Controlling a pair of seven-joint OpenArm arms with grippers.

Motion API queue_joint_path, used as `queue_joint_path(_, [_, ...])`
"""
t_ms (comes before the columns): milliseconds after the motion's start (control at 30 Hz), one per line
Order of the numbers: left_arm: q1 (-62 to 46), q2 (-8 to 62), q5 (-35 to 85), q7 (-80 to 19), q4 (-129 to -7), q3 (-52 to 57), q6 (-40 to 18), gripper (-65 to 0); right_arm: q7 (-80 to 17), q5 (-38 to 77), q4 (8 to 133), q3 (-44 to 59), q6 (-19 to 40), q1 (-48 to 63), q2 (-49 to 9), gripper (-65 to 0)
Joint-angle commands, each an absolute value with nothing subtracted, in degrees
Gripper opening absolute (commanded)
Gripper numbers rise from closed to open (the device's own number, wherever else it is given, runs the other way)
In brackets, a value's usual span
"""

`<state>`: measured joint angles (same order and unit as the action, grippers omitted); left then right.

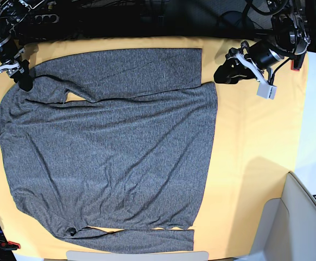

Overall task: Fold the T-shirt properly
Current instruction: 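Move both grippers down to the shirt's shoulder corners and grasp them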

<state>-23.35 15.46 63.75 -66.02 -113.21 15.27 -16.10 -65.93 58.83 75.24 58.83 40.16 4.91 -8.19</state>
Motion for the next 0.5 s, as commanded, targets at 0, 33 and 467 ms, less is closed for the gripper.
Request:
queue_joint_path(0, [-23.9, 16.0, 65.2, -65.7, -113.8, 15.4, -16.3, -44.5, -70.2, 54.7, 75.1, 58.4, 40.0, 5.4, -8.1, -40.2])
queue_joint_path(33, [-24.6, 16.0, 65.2, -65.7, -113.5, 15.4, -16.3, -44.5, -70.2, 54.7, 75.1, 58.4, 40.0, 5.4, -8.2, -43.2])
queue_joint_path(467, [-22.6, 10.6, 65.5, -69.0, -96.9, 12.5, -16.4, -44.1, -70.1, 51.8, 75.4, 58.4, 40.0, 5.4, -8.0, -63.3])
